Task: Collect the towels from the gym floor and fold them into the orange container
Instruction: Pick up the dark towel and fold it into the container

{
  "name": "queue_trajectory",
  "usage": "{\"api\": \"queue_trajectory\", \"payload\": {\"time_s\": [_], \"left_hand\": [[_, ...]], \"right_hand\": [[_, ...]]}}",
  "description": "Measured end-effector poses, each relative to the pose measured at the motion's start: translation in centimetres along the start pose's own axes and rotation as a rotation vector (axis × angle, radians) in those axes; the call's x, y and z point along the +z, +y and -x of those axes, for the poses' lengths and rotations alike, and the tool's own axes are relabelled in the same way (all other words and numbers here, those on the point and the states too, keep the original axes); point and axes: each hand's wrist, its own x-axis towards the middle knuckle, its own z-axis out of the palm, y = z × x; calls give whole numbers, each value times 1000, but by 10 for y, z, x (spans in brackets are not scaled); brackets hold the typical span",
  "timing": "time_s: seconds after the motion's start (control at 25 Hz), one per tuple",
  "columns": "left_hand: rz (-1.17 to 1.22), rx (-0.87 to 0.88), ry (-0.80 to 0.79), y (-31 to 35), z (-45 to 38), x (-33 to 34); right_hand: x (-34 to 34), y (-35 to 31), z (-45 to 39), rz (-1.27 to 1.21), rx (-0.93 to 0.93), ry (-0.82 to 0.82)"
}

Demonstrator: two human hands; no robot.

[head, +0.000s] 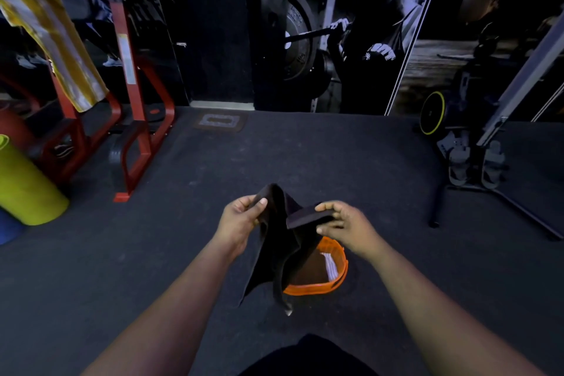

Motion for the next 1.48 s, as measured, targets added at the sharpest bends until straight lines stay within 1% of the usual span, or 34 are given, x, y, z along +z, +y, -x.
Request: {"api": "queue_trajectory", "payload": {"time_s": [0.08, 0.12, 0.16, 0.2, 0.28, 0.32, 0.4, 0.44, 0.48, 0.56, 0.68, 0.84, 0.96, 1.04, 1.16, 1.24, 1.32, 1.36, 1.48], "left_hand": [[-22, 12, -2, -3, -2, -1], [-33, 16, -9, -4, -2, 0], [-47, 20, -18, -6, 0, 2], [-59, 21, -37, -7, 2, 5], [-86, 7, -84, -9, 5, 11], [-94, -2, -105, -11, 6, 13], [-83, -18, -140, -12, 7, 17], [-69, -20, -150, -12, 7, 20], [-60, -19, -152, -11, 7, 22], [-46, -32, -149, -9, 9, 30], [25, -73, -166, -8, 15, 41], [110, -144, -187, -7, 18, 44], [132, -119, -273, -7, 18, 41], [95, -77, -317, -7, 16, 40], [37, -43, -292, -8, 12, 40], [-35, -34, -251, -7, 8, 40], [-197, 7, -217, -3, 3, 35], [-342, 60, -196, -1, -2, 30], [-908, 291, -145, 8, -16, 11]], "right_hand": [[4, -1, -5, 514, -141, 110], [6, -5, -5, 679, -197, 183], [8, -10, -7, 753, -254, 224], [11, -13, -9, 773, -319, 245], [15, -16, -17, 750, -436, 266], [16, -18, -21, 672, -445, 246], [18, -20, -26, 419, -383, 137], [19, -20, -28, 320, -334, 94], [20, -22, -29, 275, -303, 79], [23, -23, -33, 323, -302, 96], [25, -25, -38, 485, -268, 146], [30, -24, -42, 598, -228, 155], [31, -22, -45, 549, -148, 206], [29, -21, -48, 495, -96, 207], [28, -21, -52, 438, -76, 181], [28, -19, -55, 413, -89, 175], [24, -15, -56, 415, -110, 125], [19, -11, -56, 465, -122, 72], [-2, -2, -49, 773, -191, -103]]}}
